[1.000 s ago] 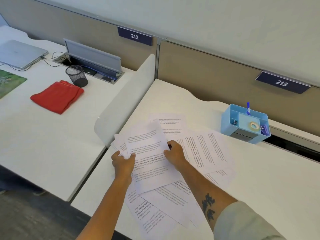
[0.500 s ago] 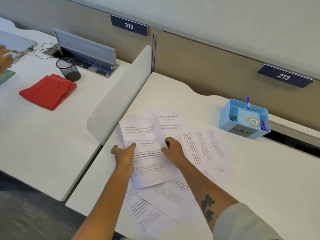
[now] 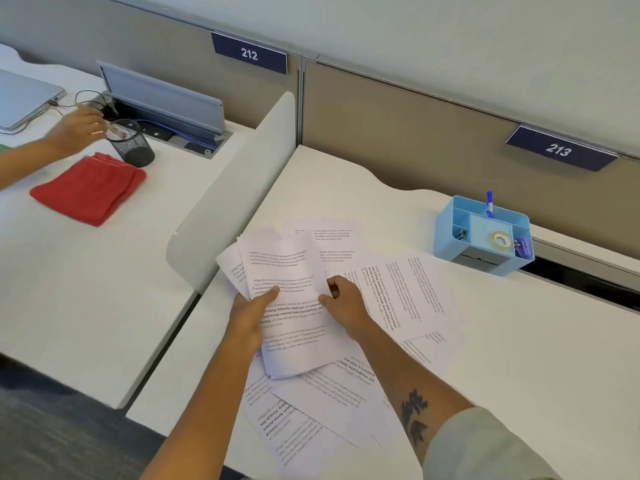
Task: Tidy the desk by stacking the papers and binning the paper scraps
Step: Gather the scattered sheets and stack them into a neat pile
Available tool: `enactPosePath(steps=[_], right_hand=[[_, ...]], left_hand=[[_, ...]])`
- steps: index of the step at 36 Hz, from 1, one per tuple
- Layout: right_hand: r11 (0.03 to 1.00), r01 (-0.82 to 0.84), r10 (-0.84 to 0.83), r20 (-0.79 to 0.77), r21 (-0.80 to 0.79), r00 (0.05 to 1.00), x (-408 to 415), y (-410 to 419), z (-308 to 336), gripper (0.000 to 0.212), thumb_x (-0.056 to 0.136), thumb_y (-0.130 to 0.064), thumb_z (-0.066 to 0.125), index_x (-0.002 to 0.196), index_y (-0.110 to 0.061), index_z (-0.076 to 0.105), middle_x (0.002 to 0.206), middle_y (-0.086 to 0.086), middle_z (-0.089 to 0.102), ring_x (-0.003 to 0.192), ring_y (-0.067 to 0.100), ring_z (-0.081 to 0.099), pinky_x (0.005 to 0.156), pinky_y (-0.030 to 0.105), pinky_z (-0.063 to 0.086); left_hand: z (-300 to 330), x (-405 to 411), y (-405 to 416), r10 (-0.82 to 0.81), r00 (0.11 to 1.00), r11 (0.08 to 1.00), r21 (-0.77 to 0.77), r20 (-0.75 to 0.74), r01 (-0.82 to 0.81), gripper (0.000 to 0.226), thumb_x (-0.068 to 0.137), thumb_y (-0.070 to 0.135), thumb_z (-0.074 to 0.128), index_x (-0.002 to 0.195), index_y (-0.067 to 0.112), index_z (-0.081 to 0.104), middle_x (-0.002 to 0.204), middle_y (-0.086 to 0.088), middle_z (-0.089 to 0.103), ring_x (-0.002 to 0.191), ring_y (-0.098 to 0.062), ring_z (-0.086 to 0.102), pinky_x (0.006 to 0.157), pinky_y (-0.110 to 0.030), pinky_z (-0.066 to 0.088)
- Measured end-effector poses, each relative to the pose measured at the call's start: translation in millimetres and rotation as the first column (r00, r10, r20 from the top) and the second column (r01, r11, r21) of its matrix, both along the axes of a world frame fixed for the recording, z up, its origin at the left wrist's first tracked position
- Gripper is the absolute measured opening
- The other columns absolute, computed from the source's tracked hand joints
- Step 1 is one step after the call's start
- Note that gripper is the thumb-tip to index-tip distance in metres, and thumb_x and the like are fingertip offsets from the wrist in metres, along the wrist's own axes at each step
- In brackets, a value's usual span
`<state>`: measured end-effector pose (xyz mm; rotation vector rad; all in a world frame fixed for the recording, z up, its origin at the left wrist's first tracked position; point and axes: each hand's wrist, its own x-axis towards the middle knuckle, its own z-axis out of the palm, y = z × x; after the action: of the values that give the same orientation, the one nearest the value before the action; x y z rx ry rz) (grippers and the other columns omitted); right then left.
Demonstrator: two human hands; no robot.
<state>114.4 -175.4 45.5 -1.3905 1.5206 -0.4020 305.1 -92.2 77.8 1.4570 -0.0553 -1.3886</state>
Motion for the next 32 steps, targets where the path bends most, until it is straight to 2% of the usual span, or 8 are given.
enactPosePath(steps=[5,8,14,18,22,24,27,32], right_hand=[[0.998,0.054,-0.055,0.043,0.022,0.998,1,0,-1,0.017,0.095,-0.009,0.072,0.111,-0.012,0.066,0.099,-0.008,0.063,0.09,0.013,0.058,0.074,0.022,0.046],[0.996,0.087,-0.089,0.074,0.027,0.993,1,-2,1,0.02,0.095,-0.007,0.072,0.114,-0.012,0.067,0.098,-0.01,0.061,0.093,0.013,0.058,0.082,0.024,0.046],[0.992,0.127,-0.125,0.106,-0.007,0.986,1,-9,9,0.017,0.095,-0.007,0.069,0.11,-0.013,0.073,0.102,-0.004,0.068,0.09,0.012,0.062,0.075,0.023,0.048],[0.992,0.118,-0.114,0.091,-0.038,0.989,0,-12,11,0.016,0.096,-0.008,0.069,0.11,-0.014,0.074,0.106,-0.001,0.071,0.092,0.014,0.063,0.08,0.026,0.051],[0.993,0.111,-0.108,0.074,-0.035,0.991,-3,-10,10,0.016,0.096,-0.009,0.07,0.11,-0.015,0.076,0.109,0.003,0.073,0.096,0.018,0.065,0.082,0.028,0.053],[0.994,0.1,-0.098,0.063,-0.038,0.993,-3,-8,10,0.016,0.096,-0.008,0.069,0.109,-0.014,0.077,0.107,0.003,0.073,0.093,0.016,0.065,0.08,0.027,0.053],[0.997,0.079,-0.078,0.043,-0.024,0.996,-3,-4,9,0.017,0.097,-0.008,0.068,0.111,-0.013,0.077,0.104,0.001,0.073,0.09,0.017,0.063,0.082,0.033,0.055],[0.997,0.077,-0.077,0.034,-0.001,0.996,1,4,8,0.026,0.1,-0.009,0.068,0.125,-0.013,0.074,0.112,0.001,0.069,0.102,0.02,0.063,0.086,0.029,0.049]], left_hand=[[-8,6,5,0.047,0.997,0.998,0.026,0.066,-0.049,0.041,0.096,0.007,0.076,0.134,0.013,0.063,0.123,-0.008,0.078,0.107,-0.03,0.077,0.082,-0.046,0.065],[-5,6,7,0.07,0.991,0.997,0.003,0.114,-0.071,0.033,0.104,0.014,0.066,0.136,0.02,0.061,0.122,-0.004,0.077,0.107,-0.028,0.077,0.082,-0.046,0.065],[-4,9,11,0.058,0.985,0.997,0.039,0.162,-0.066,0.019,0.113,0.022,0.045,0.121,0.026,0.062,0.119,-0.017,0.073,0.097,-0.032,0.071,0.089,-0.053,0.058],[-8,15,15,0.008,0.98,0.999,0.032,0.197,-0.015,0.021,0.113,0.019,0.044,0.125,0.024,0.062,0.12,-0.018,0.073,0.095,-0.029,0.069,0.085,-0.048,0.059],[-4,19,24,-0.036,0.985,0.999,0.02,0.17,0.033,0.021,0.114,0.019,0.045,0.127,0.021,0.062,0.111,-0.008,0.075,0.094,-0.025,0.071,0.061,-0.033,0.062],[-4,20,28,-0.063,0.983,0.998,0.03,0.172,0.059,0.023,0.114,0.02,0.045,0.127,0.02,0.064,0.112,-0.009,0.076,0.095,-0.026,0.072,0.064,-0.033,0.063],[-6,20,33,-0.077,0.983,0.997,0.038,0.167,0.071,0.025,0.115,0.024,0.044,0.126,0.022,0.067,0.118,-0.012,0.077,0.1,-0.029,0.073,0.079,-0.04,0.063],[1,13,34,-0.068,0.983,0.998,-0.006,0.171,0.07,0.026,0.109,0.031,0.058,0.133,0.024,0.065,0.118,-0.005,0.079,0.106,-0.027,0.075,0.078,-0.042,0.066]])
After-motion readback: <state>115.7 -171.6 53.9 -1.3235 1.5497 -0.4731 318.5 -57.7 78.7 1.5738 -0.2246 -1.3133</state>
